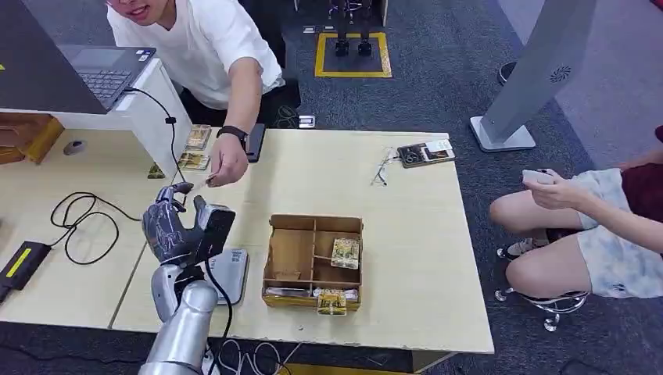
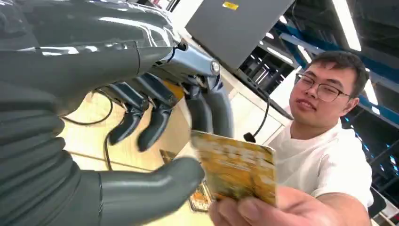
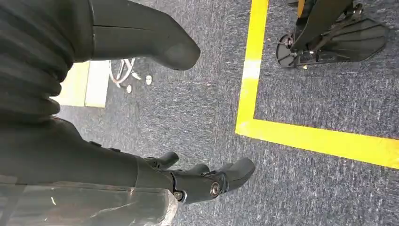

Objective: Pass the card to the sensor for recognition and then transmit it.

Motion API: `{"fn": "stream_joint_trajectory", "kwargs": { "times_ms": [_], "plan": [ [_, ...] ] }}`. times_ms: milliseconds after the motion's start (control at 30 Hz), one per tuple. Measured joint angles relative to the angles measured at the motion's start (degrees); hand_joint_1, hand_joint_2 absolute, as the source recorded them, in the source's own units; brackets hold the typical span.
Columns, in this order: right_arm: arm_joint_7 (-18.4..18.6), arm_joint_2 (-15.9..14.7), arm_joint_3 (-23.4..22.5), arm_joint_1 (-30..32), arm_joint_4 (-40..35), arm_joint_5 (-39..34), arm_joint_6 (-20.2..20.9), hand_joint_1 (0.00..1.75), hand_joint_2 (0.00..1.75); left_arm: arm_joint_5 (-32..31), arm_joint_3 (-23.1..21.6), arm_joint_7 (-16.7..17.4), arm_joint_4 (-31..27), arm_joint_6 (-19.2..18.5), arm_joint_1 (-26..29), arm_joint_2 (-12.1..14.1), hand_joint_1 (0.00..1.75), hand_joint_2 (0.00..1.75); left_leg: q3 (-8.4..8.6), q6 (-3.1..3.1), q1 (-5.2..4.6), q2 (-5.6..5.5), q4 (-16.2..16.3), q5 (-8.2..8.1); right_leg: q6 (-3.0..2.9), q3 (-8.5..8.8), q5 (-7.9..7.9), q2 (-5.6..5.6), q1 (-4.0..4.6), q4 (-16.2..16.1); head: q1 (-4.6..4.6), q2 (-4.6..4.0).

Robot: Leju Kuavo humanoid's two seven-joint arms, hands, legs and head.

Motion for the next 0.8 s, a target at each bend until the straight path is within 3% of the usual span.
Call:
{"fn": "stream_joint_trajectory", "kwargs": {
  "times_ms": [400,500,600,800],
  "plan": [
    [-0.1,0.0,0.1,0.1,0.0,0.0,-0.4,0.0,1.75,5.2,-0.2,-2.5,-0.2,0.0,0.2,-0.9,0.0,1.75,-0.01,0.0,0.0,0.0,0.0,0.01,0.0,0.01,0.01,-0.03,0.0,0.0,0.02,0.0],
    [-0.1,0.0,0.1,0.1,0.0,-0.1,-0.6,0.0,1.75,9.7,-0.7,-3.5,-1.1,0.0,0.5,-0.9,0.0,1.75,-0.01,0.0,0.0,-0.01,0.0,0.01,0.0,0.01,0.01,-0.03,0.0,0.0,0.0,0.0],
    [-0.1,0.0,0.1,0.2,0.0,-0.3,-0.9,0.0,1.75,20.6,-4.4,-1.7,-2.8,0.0,2.2,-0.1,0.0,1.75,-0.02,0.0,0.0,-0.01,0.0,0.0,0.0,0.0,0.0,-0.02,0.0,0.0,-0.02,0.0],
    [-0.6,0.0,0.1,0.4,0.0,-0.5,-0.9,0.0,1.75,24.9,-12.8,-1.5,-9.3,0.0,7.3,2.4,0.0,1.75,-0.06,0.01,0.0,-0.01,0.0,-0.01,0.01,-0.01,-0.01,-0.06,0.0,0.0,0.02,0.0]
  ]
}}
